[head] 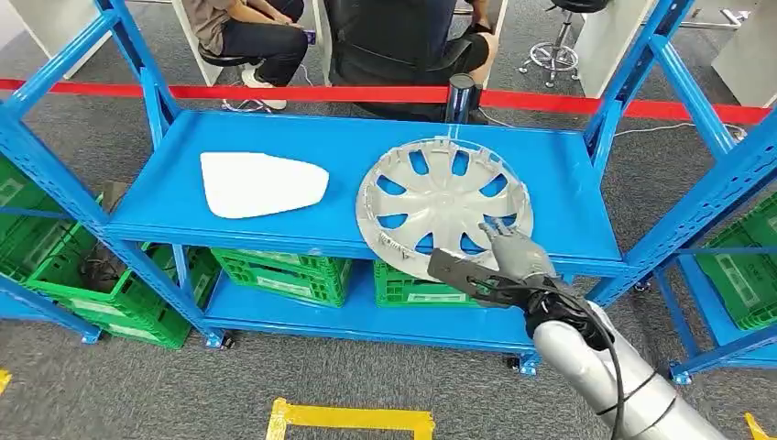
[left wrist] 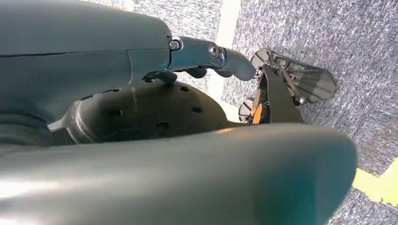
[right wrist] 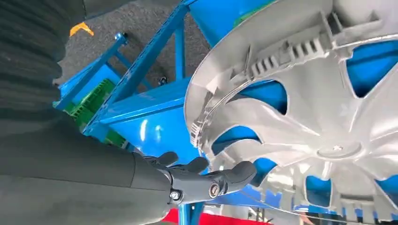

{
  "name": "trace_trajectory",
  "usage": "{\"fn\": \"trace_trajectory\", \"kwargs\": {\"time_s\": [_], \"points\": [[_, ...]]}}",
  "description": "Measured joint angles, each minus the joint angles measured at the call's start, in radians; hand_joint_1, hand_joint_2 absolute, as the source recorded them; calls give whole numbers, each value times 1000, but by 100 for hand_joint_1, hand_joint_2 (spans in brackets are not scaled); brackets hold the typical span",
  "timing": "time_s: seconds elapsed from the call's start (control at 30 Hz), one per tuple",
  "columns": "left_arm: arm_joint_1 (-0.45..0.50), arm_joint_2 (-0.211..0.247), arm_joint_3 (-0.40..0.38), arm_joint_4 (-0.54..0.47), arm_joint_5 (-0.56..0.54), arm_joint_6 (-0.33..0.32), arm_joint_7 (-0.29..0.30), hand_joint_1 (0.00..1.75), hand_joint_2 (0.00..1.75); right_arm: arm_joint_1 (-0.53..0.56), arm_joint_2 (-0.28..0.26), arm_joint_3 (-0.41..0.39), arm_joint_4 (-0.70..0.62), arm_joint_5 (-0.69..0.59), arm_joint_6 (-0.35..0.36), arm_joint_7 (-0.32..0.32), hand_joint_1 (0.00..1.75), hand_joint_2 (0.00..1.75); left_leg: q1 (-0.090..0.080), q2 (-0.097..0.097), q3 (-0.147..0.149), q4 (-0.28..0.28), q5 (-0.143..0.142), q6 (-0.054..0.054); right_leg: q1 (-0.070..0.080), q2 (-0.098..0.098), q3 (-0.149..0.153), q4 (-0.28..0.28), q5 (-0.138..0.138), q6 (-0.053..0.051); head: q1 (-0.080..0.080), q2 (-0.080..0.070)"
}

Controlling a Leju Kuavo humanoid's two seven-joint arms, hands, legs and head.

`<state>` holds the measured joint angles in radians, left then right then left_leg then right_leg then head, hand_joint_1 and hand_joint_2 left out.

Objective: Take the parts from the cabinet and place them on the table.

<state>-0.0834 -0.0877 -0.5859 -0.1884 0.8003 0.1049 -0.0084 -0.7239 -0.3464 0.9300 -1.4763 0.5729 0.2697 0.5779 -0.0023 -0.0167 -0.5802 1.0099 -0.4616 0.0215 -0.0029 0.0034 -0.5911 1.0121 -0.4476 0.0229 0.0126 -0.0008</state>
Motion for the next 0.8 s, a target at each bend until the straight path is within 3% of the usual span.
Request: {"fn": "trace_trajectory", "kwargs": {"time_s": [0.23,0.47,0.8], "points": [[0,1,-2,0,7,1,6,0,0,-11,23,26,67,57,-10,-22,0,175,0,0,0,0,0,0,0,0,0,0,0,0,0,0],[0,1,-10,0,24,6,3,0,0,-11,54,47,143,193,-45,-61,0,175,0,0,0,0,0,0,0,0,0,0,0,0,0,0],[0,1,-21,0,33,9,-2,0,0,-17,61,36,183,220,-68,-63,0,175,0,0,0,0,0,0,0,0,0,0,0,0,1,0]]}}
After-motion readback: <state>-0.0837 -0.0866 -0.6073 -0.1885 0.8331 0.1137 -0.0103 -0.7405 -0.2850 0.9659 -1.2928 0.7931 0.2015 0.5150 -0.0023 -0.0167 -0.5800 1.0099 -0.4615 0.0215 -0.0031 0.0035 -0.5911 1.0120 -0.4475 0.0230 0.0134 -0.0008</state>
